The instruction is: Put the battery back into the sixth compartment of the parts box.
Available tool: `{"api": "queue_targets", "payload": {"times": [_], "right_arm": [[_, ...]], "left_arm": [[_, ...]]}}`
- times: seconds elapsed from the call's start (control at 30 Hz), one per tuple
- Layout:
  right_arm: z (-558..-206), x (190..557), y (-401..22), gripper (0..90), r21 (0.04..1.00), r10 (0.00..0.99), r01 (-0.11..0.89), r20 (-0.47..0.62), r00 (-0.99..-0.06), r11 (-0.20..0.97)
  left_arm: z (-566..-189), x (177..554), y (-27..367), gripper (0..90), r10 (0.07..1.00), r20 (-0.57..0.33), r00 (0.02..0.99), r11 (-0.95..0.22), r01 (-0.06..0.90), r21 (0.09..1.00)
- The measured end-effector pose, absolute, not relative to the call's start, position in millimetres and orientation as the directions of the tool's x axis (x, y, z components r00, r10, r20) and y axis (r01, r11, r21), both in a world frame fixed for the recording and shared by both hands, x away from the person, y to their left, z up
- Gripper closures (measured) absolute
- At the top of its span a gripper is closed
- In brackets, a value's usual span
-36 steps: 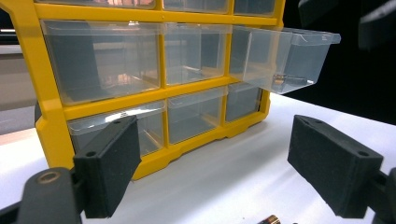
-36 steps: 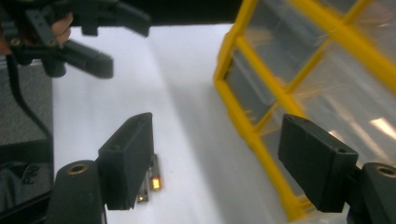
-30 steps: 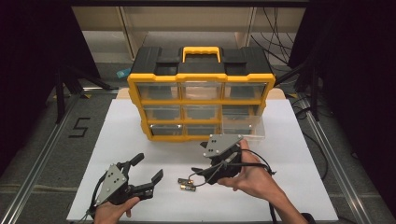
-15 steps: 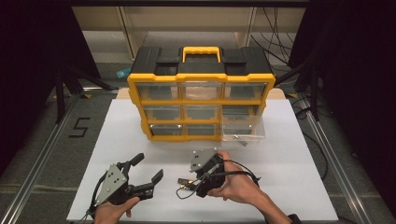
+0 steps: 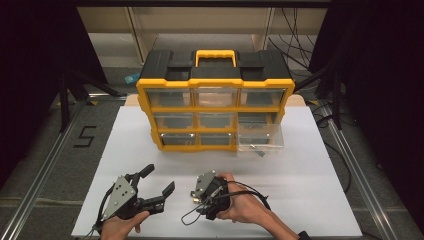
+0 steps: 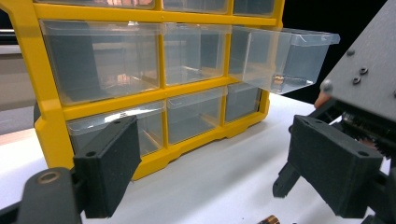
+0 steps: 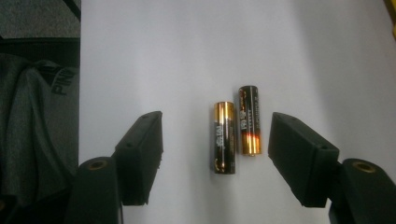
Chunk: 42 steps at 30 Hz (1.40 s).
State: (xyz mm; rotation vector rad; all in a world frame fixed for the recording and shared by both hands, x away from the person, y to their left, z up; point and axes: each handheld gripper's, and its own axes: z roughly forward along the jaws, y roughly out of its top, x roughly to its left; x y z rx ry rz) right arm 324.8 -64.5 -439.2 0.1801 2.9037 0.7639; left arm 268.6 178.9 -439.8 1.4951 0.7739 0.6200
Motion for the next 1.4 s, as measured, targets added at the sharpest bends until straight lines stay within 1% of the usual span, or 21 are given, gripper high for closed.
{"api": "queue_targets", "payload": {"times": [0.17, 0.27, 0.47, 0.57, 0.7, 0.73, 0.77, 0.8, 0.83, 0.97, 1.23, 1.33, 1.4], "right_arm": [[-445, 326, -61, 44.3, 0.48, 0.142, 0.076, -0.102, -0.985, 0.874], [-448, 326, -60, 47.6, 0.458, 0.154, 0.094, -0.097, -0.983, 0.884], [-454, 329, -57, 54.6, 0.443, 0.151, 0.094, -0.096, -0.984, 0.892], [-456, 329, -56, 59.4, 0.421, 0.169, 0.117, -0.088, -0.982, 0.9], [-460, 330, -54, 65.2, 0.403, 0.166, 0.114, -0.096, -0.982, 0.908], [-460, 329, -54, 66.8, 0.39, 0.182, 0.134, -0.089, -0.979, 0.911], [-462, 329, -53, 69.7, 0.393, 0.171, 0.124, -0.088, -0.981, 0.911], [-462, 329, -53, 69.7, 0.393, 0.171, 0.124, -0.088, -0.981, 0.911], [-465, 330, -53, 72.6, 0.385, 0.155, 0.112, -0.082, -0.985, 0.916], [-465, 329, -53, 76.1, 0.383, 0.151, 0.114, -0.068, -0.986, 0.917], [-463, 327, -52, 76.7, 0.371, 0.173, 0.136, -0.069, -0.982, 0.919], [-460, 327, -53, 76.7, 0.386, 0.172, 0.13, -0.074, -0.982, 0.913], [-450, 329, -56, 76.7, 0.405, 0.175, 0.126, -0.086, -0.981, 0.906]], "left_arm": [[-440, 269, 179, 16.5, 0.777, -0.069, 0.626, 0.005, 0.102, 0.995], [-440, 269, 179, 16.6, 0.776, -0.069, 0.627, 0.006, 0.102, 0.995], [-440, 269, 179, 16.5, 0.776, -0.069, 0.627, 0.006, 0.102, 0.995], [-440, 269, 179, 16.5, 0.774, -0.07, 0.629, 0.009, 0.1, 0.995], [-440, 269, 179, 16.5, 0.774, -0.069, 0.629, 0.007, 0.1, 0.995], [-440, 269, 179, 16.5, 0.774, -0.068, 0.629, 0.006, 0.1, 0.995], [-440, 269, 179, 16.5, 0.774, -0.068, 0.629, 0.006, 0.1, 0.995], [-440, 269, 179, 16.5, 0.774, -0.068, 0.629, 0.006, 0.1, 0.995], [-440, 269, 179, 16.5, 0.774, -0.068, 0.629, 0.006, 0.1, 0.995], [-440, 269, 179, 16.5, 0.774, -0.068, 0.63, 0.006, 0.1, 0.995], [-440, 269, 179, 16.5, 0.774, -0.068, 0.629, 0.007, 0.1, 0.995], [-440, 269, 179, 16.5, 0.774, -0.068, 0.629, 0.007, 0.1, 0.995], [-440, 269, 179, 16.5, 0.774, -0.069, 0.629, 0.008, 0.1, 0.995]]}}
